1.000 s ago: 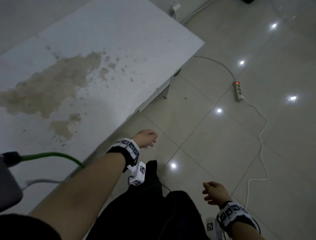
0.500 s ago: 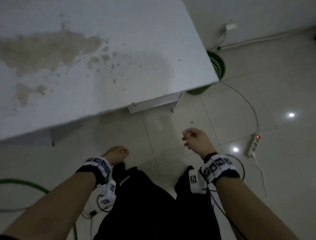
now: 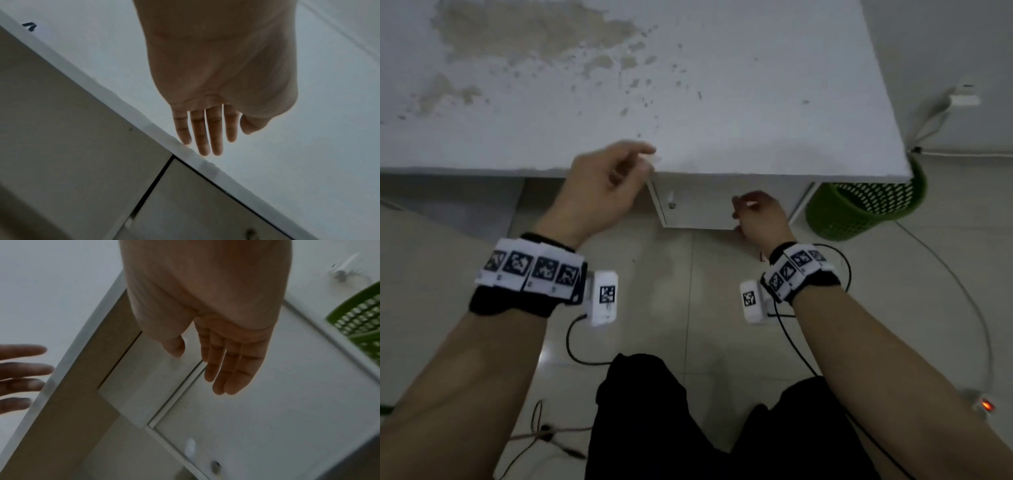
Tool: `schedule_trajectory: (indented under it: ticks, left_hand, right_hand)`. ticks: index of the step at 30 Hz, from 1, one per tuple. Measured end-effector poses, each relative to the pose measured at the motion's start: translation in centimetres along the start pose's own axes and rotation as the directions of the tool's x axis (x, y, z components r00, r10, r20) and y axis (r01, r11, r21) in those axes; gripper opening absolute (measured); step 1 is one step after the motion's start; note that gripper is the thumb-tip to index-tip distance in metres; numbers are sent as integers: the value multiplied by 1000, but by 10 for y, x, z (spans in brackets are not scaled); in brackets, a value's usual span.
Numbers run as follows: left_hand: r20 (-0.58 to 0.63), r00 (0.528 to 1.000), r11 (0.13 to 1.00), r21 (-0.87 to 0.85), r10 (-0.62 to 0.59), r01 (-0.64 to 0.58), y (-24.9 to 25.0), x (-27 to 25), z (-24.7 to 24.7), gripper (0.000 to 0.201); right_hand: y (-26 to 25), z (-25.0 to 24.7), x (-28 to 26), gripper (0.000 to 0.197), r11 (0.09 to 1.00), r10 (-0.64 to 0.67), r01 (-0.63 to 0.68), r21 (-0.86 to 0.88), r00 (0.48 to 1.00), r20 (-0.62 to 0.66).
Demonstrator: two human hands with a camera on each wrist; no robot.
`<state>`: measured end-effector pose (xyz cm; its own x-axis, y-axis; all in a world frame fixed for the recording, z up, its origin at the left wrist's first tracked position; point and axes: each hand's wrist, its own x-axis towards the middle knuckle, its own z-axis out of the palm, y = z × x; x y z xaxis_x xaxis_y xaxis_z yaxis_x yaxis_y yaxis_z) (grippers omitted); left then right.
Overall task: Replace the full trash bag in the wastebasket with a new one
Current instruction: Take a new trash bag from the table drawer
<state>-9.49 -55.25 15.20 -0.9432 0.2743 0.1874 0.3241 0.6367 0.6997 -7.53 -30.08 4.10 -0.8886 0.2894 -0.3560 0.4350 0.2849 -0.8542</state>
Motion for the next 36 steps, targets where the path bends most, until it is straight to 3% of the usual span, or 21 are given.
schedule_trajectory:
  ticks: [3,6,10,15,22,25,27,29,32,34,36]
  left_hand:
    - [-128,980,967,224,152,-121,-15,21,6,31]
    - [-92,963,852,494,252,-176,-37,28,24,37]
    - [-131,943,783,597,306,-171,-48,32,34,45]
    - [-146,933,852,471,330,-227,-47,28,25,43]
    - [-88,948,921,279,306,-272,-47,21,14,22]
    - [-51,875,853,255,482,-455,-32,7,14,24]
    - [88,821,790,235,564,-567,-14,-3,21,28]
    - [327,808,784,241,490,-573,-1,-7,29,35]
    - [648,741,732,417,176,-539,0,0,41,61]
    - [737,675,702,503,-43,-504,-5,9,46,77]
    - [761,627,671,554,-167,-493,-10,17,52,88]
  right_hand:
    - [-15,17,28,35,989,-78,84,122,995,-54]
    - [-10,28,38,37,955,-196,227,191,966,-167]
    - [-6,39,42,41,906,-235,291,308,950,-206]
    - [0,46,25,38,858,-249,344,382,928,-277]
    - [51,38,-57,43,835,-323,403,374,910,-260]
    - [77,34,-86,48,816,-377,436,380,899,-222]
    - [92,33,-98,48,814,-403,453,364,891,-209]
    - [101,34,-102,47,818,-420,467,337,884,-204]
    - [107,35,-101,44,830,-411,450,329,893,-184]
    - [109,36,-100,43,832,-412,446,330,895,-171]
    - [113,37,-100,43,833,-421,451,320,893,-162]
